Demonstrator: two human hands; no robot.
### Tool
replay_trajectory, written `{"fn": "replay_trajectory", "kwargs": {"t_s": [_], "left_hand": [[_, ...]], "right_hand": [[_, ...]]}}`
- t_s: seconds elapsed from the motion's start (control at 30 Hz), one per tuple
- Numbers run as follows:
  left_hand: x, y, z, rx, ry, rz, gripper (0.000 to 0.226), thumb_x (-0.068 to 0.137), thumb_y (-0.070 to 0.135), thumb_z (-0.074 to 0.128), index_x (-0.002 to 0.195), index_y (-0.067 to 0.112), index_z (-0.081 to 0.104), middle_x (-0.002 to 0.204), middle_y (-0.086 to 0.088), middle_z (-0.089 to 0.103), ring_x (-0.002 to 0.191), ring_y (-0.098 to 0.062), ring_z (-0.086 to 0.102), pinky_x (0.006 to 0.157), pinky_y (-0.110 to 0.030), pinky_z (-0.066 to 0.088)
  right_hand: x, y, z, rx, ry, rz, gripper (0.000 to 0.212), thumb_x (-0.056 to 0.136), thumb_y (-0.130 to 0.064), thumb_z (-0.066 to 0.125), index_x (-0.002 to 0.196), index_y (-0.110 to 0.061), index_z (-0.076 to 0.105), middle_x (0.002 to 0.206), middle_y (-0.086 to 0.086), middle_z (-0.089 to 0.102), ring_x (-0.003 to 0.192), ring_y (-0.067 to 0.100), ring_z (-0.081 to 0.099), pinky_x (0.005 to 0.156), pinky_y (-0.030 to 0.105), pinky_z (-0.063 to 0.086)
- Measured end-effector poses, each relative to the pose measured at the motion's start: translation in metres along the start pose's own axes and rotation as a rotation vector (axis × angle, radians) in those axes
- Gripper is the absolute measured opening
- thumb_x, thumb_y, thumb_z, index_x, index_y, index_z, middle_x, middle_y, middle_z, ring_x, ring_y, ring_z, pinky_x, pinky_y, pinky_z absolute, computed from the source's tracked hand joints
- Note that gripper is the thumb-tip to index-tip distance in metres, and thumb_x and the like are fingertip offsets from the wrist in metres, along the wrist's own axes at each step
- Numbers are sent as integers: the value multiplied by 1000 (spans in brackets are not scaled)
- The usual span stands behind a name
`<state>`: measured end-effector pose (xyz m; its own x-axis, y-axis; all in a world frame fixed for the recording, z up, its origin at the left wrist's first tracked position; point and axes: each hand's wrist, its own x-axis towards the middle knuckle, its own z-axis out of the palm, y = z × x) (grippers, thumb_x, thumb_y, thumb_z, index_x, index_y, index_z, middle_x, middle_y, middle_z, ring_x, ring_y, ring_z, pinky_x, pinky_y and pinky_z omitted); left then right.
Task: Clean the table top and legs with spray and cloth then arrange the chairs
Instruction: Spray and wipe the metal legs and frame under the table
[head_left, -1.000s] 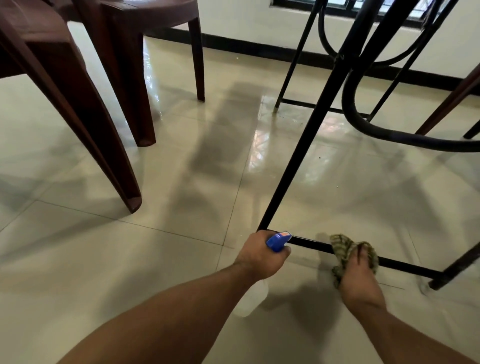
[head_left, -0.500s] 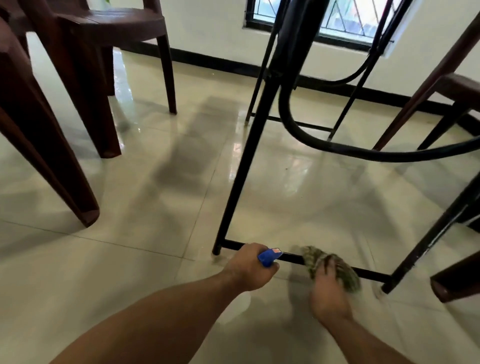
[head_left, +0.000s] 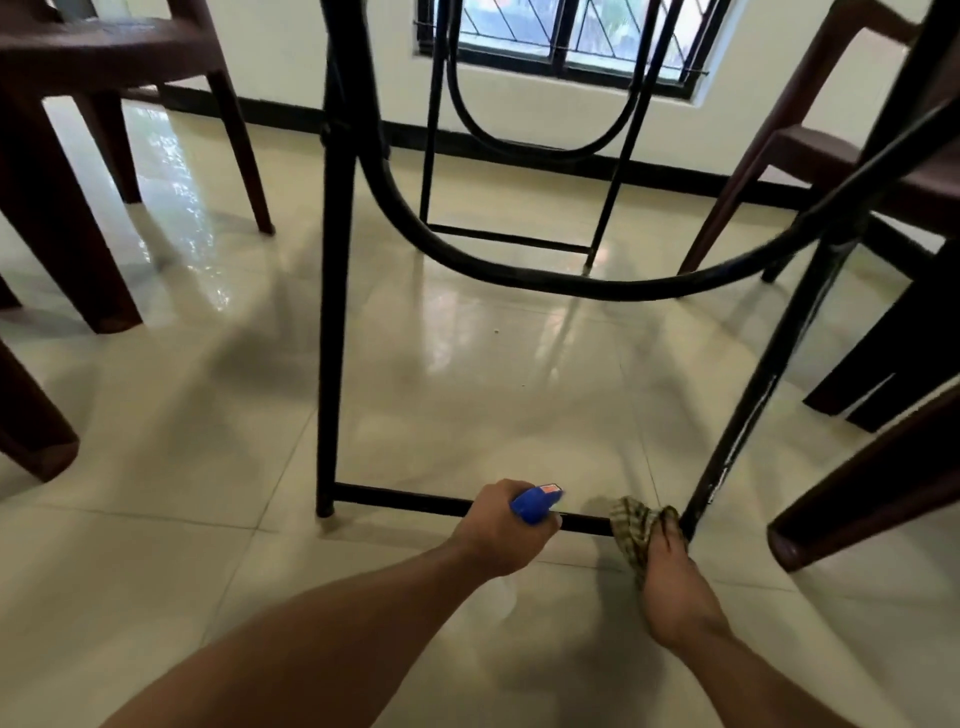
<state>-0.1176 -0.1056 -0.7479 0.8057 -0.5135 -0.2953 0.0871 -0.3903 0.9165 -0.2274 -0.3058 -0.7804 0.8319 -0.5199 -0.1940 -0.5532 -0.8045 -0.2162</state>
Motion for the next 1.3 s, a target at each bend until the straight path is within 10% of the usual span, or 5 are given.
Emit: {"fn": "replay_trajectory", "kwargs": {"t_s": [0.13, 0.3, 0.43, 0.97, 1.3], "left_hand": [[-5, 12, 28, -24, 7, 17, 22, 90, 27, 74, 85, 36, 55, 80, 0, 63, 72, -17, 58, 77, -43, 60], [-9, 28, 60, -56, -8, 51, 15, 88, 29, 74, 85, 33, 60, 79, -3, 65, 69, -17, 56, 74, -48, 59], [-12, 38, 89, -114, -37, 51, 14, 90, 30, 74, 90, 34, 61, 86, -6, 66, 72, -17, 57, 77, -43, 60], [-13, 62, 159, -171, 72, 242, 28, 91, 28, 72, 69, 35, 56, 58, 19, 53, 56, -5, 45, 58, -15, 41], [-19, 81, 141, -181, 87, 250, 27, 94, 30, 71, 72, 26, 55, 52, 16, 51, 51, -7, 49, 54, -15, 42]], "right_hand": [[-27, 16, -2, 459, 266, 41, 39, 85, -8, 56, 121, -19, 64, 121, 6, 66, 108, 26, 62, 91, 34, 46], [-25, 50, -17, 1112, 467, 751, 27, 97, -15, 49, 109, -3, 70, 107, 21, 70, 99, 39, 64, 94, 47, 51], [-2, 52, -71, 1712, 153, 681, 33, 103, -25, 44, 78, -7, 56, 51, 9, 57, 38, 22, 55, 36, 26, 44], [63, 63, -80, 1566, -111, 346, 64, 100, -59, 32, 122, -13, 71, 115, 11, 73, 107, 30, 68, 102, 47, 47], [52, 53, -100, 1541, -94, 329, 49, 98, -48, 46, 103, -8, 73, 98, 16, 73, 93, 30, 67, 84, 41, 53]]}}
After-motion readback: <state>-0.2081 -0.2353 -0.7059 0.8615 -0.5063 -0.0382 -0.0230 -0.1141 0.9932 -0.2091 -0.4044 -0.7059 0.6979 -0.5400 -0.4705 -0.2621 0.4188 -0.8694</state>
